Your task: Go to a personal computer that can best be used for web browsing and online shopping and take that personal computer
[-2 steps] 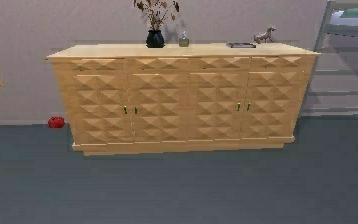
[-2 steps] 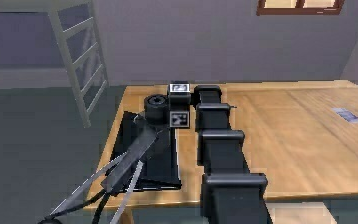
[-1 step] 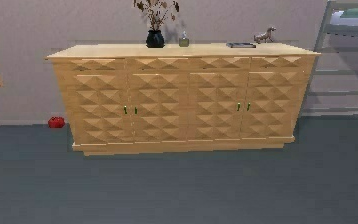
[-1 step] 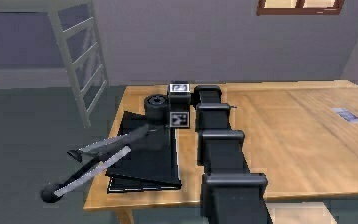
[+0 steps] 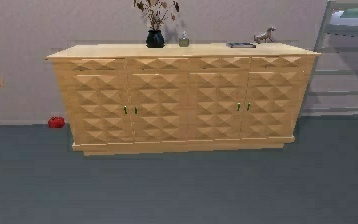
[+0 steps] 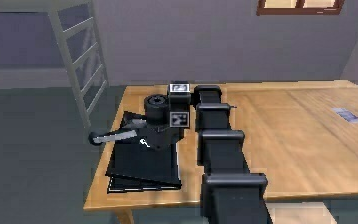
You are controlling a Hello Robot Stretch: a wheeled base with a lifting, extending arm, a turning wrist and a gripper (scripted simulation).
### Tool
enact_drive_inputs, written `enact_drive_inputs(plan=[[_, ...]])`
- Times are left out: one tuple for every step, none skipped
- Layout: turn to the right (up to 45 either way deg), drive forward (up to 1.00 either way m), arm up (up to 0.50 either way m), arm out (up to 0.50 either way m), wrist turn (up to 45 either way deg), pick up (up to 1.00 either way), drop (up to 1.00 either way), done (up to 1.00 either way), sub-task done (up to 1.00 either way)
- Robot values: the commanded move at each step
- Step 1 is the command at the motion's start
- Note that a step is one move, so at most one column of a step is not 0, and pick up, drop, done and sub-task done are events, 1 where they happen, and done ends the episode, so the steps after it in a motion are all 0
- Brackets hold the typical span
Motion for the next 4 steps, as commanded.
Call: enact_drive_inputs(plan=[[0.0, 0.0, 0.0, 0.0, 27.0, 0.0, 0.0, 0.0, 0.0], [0.0, 0.0, -0.3, 0.0, 0.0, 0.0, 0.0, 0.0, 0.0], [0.0, 0.0, 0.0, 0.0, 0.0, 1.0, 0.0, 0.0, 0.0], [0.0, 0.0, 0.1, 0.0, 0.0, 0.0, 0.0, 0.0, 0.0]])
